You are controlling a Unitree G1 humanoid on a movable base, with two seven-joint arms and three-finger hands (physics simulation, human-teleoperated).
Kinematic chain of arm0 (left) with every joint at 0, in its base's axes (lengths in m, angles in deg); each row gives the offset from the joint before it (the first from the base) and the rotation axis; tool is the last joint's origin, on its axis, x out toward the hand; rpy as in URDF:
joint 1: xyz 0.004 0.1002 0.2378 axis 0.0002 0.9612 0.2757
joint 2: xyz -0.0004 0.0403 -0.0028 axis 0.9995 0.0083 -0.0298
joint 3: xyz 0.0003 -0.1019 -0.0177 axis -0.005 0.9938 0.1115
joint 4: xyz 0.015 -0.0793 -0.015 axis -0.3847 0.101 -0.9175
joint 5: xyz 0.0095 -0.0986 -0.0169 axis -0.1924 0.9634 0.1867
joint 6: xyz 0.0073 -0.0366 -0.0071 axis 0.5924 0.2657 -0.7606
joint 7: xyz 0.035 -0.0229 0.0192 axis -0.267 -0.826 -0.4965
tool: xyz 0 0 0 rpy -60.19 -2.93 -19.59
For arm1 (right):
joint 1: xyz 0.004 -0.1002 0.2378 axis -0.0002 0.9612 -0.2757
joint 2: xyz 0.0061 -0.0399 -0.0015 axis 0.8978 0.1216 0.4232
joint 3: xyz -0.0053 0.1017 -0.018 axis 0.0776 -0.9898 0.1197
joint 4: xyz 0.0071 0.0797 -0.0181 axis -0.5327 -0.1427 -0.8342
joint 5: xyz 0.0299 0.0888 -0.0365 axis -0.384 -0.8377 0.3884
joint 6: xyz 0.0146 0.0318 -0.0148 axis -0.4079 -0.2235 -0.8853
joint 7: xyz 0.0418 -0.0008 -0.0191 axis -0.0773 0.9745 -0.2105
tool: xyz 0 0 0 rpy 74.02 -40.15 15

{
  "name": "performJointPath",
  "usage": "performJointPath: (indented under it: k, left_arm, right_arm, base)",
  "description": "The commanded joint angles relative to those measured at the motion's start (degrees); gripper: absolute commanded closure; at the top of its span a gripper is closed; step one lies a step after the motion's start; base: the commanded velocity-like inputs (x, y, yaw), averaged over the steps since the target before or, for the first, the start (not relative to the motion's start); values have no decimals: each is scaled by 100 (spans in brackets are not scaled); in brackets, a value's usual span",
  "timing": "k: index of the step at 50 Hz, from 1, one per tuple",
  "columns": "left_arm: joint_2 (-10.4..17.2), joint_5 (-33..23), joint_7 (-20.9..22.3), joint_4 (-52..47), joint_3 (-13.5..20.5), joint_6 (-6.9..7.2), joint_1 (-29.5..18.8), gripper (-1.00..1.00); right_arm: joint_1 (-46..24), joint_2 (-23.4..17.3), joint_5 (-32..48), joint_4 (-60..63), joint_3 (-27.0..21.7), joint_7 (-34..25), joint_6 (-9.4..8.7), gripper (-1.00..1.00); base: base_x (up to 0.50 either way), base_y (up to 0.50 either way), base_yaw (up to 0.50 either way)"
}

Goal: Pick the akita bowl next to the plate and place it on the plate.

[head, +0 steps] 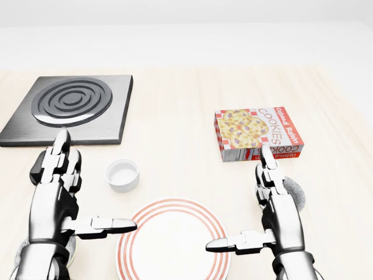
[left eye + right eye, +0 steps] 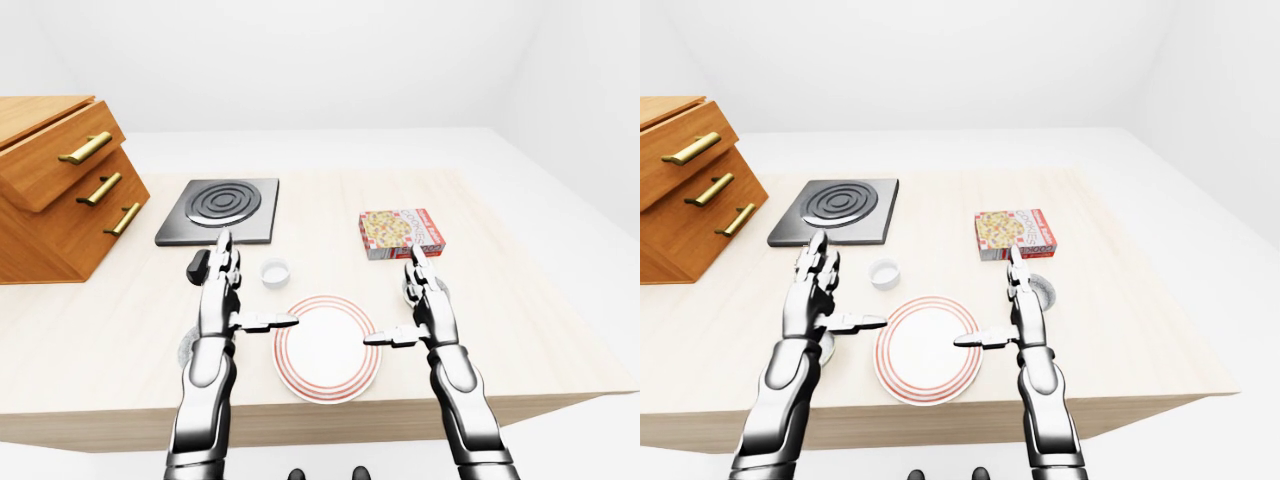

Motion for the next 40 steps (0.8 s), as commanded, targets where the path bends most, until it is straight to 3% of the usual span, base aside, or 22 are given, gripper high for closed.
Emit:
performJointPath:
  k: [1, 12, 20, 21, 28, 29, 30, 31, 32, 36, 40]
  left_arm:
    - [305, 335, -155, -1080, 653, 369, -583, -100]
    - [1120, 1192, -623, -1707, 1628, 369, -1317, -100]
    - [1742, 1747, -1031, -1449, 2201, 369, -1646, -100]
    - [1920, 1840, -1074, -1385, 2380, 369, -1724, -100]
    - [2352, 2101, -1210, -975, 2687, 369, -1797, -100]
    - [4705, 4335, -1259, 3306, 5856, 369, -1541, -100]
    - [5134, 4722, -1065, 4249, 5759, 72, -1420, -100]
    - [5276, 5030, -1083, 4475, 5502, -159, -1312, -100]
    - [5349, 5243, -1115, 4562, 5337, -280, -1229, -100]
    - [5520, 5838, -1168, 4793, 4924, -550, -1034, -100]
    - [5576, 5985, -1172, 4877, 4799, -631, -1003, -100]
  right_arm:
    - [13, -1, 25, -60, 15, -1, 47, -100]
    - [-4, -1, 58, -118, 19, 10, 80, -100]
    - [-1, 1, 79, -137, 28, 18, 108, -100]
    - [-7, 1, 85, -152, 27, 24, 119, -100]
    - [7, 2, 107, -139, 39, 24, 127, -100]
    - [50, 10, 199, -204, 97, 45, 160, -100]
    - [67, 14, 214, -208, 107, 48, 160, -100]
    - [76, 15, 218, -178, 112, 46, 160, -100]
    - [78, 15, 220, -164, 112, 45, 160, -100]
    - [72, 13, 217, -223, 105, 37, 160, -100]
    - [74, 14, 232, -204, 109, 44, 160, -100]
  base:
    - [0, 0, 0]
    - [0, 0, 0]
    - [0, 0, 0]
    - [0, 0, 0]
    - [0, 0, 0]
    - [0, 0, 0]
    - [0, 0, 0]
    - [0, 0, 0]
    - [0, 0, 0]
    - [0, 0, 0]
    - [0, 0, 0]
